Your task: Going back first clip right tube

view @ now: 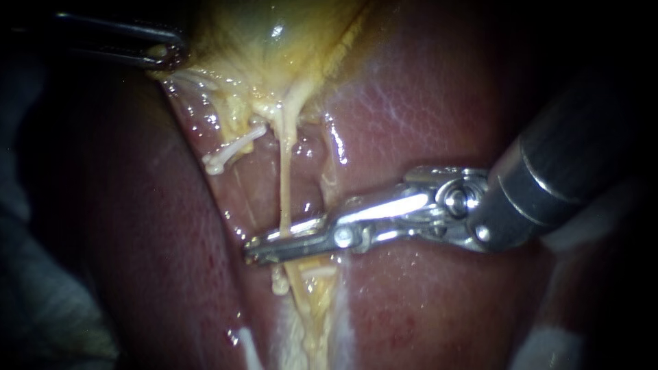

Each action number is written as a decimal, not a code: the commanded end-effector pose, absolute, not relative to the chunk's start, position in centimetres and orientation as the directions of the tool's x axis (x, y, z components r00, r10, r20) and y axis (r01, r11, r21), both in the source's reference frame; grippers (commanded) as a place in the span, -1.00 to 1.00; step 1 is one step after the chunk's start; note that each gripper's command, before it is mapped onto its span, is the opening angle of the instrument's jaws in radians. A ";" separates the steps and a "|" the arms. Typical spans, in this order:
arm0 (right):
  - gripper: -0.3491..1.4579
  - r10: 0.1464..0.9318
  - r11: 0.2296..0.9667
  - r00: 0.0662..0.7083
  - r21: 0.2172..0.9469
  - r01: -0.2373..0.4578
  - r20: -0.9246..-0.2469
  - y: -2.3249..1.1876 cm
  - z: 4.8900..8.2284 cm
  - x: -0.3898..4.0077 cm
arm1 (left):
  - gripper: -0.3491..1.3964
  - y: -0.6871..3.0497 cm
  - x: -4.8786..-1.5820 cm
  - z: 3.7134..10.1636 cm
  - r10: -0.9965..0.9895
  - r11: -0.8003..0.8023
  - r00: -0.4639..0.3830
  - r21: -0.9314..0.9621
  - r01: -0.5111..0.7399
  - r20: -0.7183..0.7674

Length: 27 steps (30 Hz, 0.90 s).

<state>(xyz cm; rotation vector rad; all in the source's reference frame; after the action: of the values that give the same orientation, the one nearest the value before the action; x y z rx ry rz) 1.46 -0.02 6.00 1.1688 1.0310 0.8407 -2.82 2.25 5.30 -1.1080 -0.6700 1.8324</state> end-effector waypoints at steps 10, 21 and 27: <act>-0.11 0.902 0.328 0.300 0.945 -0.013 -0.309 -0.19 6.51 1.53 | -1.00 2.25 -2.82 5.30 0.878 -0.479 -0.228 -0.782 -0.399 -0.421; -0.10 0.698 0.667 0.301 0.742 0.057 -0.650 -0.03 6.46 1.05 | -1.00 2.25 -2.81 5.30 0.878 -0.479 -0.228 -0.782 -0.399 -0.421; -0.09 0.576 0.789 0.299 0.613 0.042 -0.761 0.11 6.09 0.67 | -1.00 2.25 -2.81 5.30 0.878 -0.479 -0.228 -0.782 -0.399 -0.421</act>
<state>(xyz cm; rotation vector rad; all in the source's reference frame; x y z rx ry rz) 0.60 0.12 6.02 0.5675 1.2256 0.3657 -2.82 2.25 5.30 -1.1083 -0.6704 1.8328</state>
